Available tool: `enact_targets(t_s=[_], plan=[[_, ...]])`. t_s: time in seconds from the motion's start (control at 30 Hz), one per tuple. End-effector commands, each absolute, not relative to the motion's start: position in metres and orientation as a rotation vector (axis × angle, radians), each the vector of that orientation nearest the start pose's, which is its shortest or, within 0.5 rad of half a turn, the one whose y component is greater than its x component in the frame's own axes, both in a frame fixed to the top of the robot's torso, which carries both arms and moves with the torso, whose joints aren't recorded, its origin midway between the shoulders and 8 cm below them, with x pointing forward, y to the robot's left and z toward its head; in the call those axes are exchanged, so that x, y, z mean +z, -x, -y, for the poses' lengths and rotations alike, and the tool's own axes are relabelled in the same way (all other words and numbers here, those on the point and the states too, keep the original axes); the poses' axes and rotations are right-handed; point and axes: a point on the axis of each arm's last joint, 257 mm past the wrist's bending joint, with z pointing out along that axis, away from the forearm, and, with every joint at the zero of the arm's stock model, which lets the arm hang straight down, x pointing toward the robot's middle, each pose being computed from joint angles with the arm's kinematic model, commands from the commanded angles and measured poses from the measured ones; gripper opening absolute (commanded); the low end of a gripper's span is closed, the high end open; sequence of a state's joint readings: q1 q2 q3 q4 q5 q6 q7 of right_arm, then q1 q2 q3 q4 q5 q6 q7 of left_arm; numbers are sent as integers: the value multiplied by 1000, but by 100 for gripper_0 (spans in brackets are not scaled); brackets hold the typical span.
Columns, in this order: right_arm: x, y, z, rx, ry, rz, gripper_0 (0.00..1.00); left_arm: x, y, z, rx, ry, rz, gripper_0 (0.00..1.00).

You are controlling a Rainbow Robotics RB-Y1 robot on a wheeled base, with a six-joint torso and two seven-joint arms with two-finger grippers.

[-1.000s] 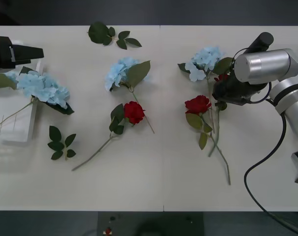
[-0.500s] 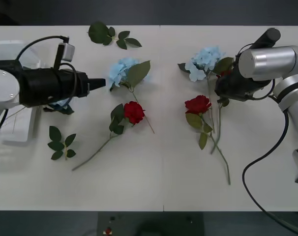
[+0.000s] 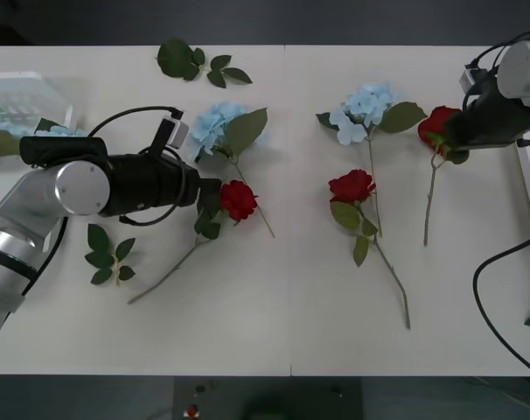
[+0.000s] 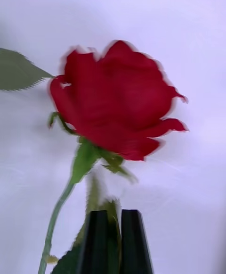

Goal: Put the red flowers into the right box and the blue flowers into the left box

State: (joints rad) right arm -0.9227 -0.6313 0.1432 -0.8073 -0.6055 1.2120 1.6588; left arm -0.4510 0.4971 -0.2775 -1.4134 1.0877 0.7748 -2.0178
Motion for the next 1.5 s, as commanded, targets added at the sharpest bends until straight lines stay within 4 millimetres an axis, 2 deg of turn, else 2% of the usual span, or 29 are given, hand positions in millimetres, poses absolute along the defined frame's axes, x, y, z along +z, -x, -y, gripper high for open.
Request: enact_targets(t_s=[0.03,0.1,0.2,0.27,0.47,0.57,0.67,0.8,0.9,0.97,1.03,1.07,1.1,1.33,1.5], plan=[[-211,-625,398,-148,160,-2574,79,-222,-593,-101,-543,-518,-2007,94],[-215,-624,405,-164,190,-2572,93,-222,-604,-95,-553,-484,-2008,94],[-219,-623,408,-162,223,-2575,99,-219,-613,-88,-589,-430,-2011,95],[-220,-622,406,-146,222,-2578,100,-217,-618,-85,-611,-398,-2010,95],[-221,-619,381,10,178,-2589,100,-220,-628,-82,-639,-328,-2021,95],[-213,-622,360,139,142,-2566,100,-224,-633,-83,-638,-308,-2039,95],[-202,-625,350,214,123,-2541,100,-228,-636,-82,-642,-292,-2054,95],[-196,-625,344,244,126,-2544,100,-231,-641,-82,-638,-269,-2061,95],[-200,-624,342,242,131,-2550,100,-234,-646,-82,-634,-252,-2069,95],[-204,-622,341,234,133,-2561,100,-233,-648,-82,-632,-246,-2069,71],[-214,-622,338,234,124,-2573,100,-233,-650,-83,-628,-239,-2066,26],[-217,-621,339,235,118,-2575,100,-233,-650,-83,-627,-240,-2066,15],[-222,-622,337,236,113,-2575,100,-232,-650,-83,-628,-237,-2066,0],[-251,-630,328,157,133,-2562,100,-232,-651,-84,-623,-239,-2065,0],[-255,-628,318,174,137,-2575,100,-228,-650,-81,-665,-213,-2059,0]])
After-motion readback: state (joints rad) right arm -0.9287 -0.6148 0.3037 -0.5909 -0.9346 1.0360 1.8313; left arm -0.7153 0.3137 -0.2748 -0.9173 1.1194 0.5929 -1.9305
